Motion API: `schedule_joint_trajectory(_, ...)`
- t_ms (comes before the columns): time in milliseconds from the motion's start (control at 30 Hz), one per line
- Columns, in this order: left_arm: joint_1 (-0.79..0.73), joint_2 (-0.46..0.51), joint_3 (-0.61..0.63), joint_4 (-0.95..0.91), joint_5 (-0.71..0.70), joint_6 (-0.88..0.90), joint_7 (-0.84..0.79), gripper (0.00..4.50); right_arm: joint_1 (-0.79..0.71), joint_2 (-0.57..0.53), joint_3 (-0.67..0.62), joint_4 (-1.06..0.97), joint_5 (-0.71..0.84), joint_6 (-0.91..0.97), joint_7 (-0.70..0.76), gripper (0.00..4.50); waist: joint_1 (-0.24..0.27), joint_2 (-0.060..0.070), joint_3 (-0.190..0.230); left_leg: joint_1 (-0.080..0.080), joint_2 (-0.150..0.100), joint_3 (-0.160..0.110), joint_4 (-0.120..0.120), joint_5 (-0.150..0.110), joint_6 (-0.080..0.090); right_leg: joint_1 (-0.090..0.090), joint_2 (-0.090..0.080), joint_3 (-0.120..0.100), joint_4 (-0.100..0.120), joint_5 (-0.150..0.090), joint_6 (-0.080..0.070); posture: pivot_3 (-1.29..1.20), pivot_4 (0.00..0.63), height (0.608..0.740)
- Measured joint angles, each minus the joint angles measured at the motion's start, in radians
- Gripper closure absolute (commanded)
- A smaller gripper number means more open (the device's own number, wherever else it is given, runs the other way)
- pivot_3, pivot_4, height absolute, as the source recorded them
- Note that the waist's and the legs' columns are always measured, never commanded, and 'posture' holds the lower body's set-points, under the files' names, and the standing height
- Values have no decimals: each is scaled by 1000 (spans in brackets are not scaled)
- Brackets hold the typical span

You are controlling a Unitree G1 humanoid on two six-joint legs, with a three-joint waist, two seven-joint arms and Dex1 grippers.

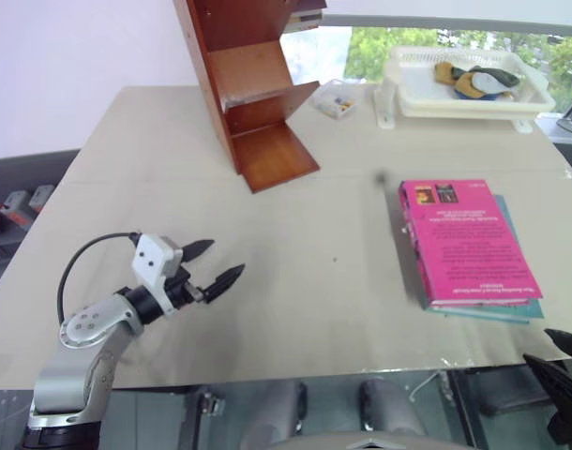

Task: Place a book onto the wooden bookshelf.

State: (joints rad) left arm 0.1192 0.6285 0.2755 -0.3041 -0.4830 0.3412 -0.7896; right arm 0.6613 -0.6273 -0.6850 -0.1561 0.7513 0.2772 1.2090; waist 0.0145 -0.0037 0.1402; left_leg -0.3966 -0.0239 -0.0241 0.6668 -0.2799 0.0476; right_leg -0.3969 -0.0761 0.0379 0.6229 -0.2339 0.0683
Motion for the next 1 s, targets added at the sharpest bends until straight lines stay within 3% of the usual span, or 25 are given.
schedule_joint_trajectory(1000, -20, -3, -11, 17, 0, 0, -2, 44, 10, 4, -1, 0, 0, -4, -4, 0, 0, 0, 0, 0, 0, 0, 0, 0, 0, 0, 0, 0, 0, 0, 0, 0, 150, 740)
